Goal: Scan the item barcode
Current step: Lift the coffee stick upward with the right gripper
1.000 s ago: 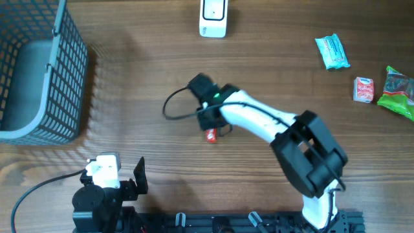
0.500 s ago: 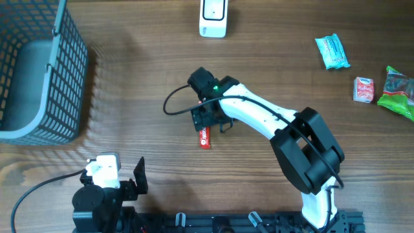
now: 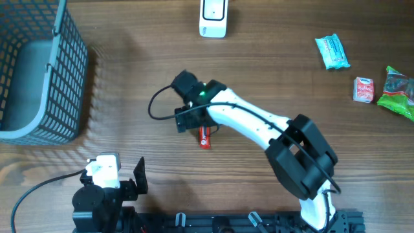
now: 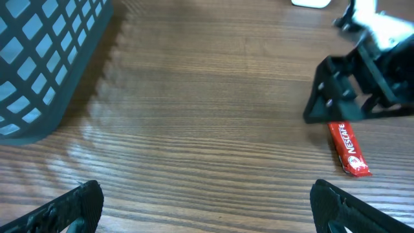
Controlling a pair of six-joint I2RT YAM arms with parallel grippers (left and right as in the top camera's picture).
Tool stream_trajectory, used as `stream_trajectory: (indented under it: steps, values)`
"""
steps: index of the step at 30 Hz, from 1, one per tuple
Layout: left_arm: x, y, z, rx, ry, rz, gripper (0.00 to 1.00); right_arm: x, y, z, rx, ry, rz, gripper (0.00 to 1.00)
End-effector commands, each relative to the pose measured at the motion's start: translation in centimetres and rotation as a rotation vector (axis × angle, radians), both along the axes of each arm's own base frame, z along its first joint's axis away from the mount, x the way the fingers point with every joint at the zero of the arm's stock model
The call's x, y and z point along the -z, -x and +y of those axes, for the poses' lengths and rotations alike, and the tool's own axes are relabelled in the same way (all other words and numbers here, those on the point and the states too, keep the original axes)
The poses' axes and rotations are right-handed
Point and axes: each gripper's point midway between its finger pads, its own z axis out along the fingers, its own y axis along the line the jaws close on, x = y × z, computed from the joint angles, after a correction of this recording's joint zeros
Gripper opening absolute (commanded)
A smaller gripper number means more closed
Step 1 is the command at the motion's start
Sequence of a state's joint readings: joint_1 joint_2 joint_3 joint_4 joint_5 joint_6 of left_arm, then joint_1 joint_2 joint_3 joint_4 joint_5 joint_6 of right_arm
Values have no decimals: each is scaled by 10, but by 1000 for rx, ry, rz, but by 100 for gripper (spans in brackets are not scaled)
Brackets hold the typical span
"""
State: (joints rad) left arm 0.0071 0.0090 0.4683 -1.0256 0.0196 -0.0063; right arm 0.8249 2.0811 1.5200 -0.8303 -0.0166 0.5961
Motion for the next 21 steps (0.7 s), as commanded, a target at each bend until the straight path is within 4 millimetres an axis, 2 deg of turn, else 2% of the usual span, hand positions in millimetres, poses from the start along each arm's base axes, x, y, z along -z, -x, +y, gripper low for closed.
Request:
stream_trajectory:
  steps: [1, 5, 8, 14, 17, 18, 20, 21]
  values:
    - [1, -1, 1, -8, 3, -1, 100, 38, 6, -8, 107, 120, 9, 100]
    - [1, -1, 1, -8, 3, -1, 100, 60, 2, -20, 194, 151, 45, 100]
    - [1, -1, 1, -8, 3, -1, 100, 61, 0, -18, 206, 108, 85, 98]
    - [1, -1, 1, -8, 3, -1, 100, 67, 18, -17, 173, 98, 157, 79]
    - [1, -1, 1, -8, 3, -1, 100, 75, 28, -19, 164, 102, 174, 60]
    - [1, -1, 1, -8, 3, -1, 100, 77, 28, -19, 163, 101, 173, 48]
    - [1, -1, 1, -8, 3, -1, 100, 78, 25, -18, 166, 90, 165, 14]
    - [1, -1, 1, -8, 3, -1, 100, 77, 22, -17, 175, 81, 159, 4]
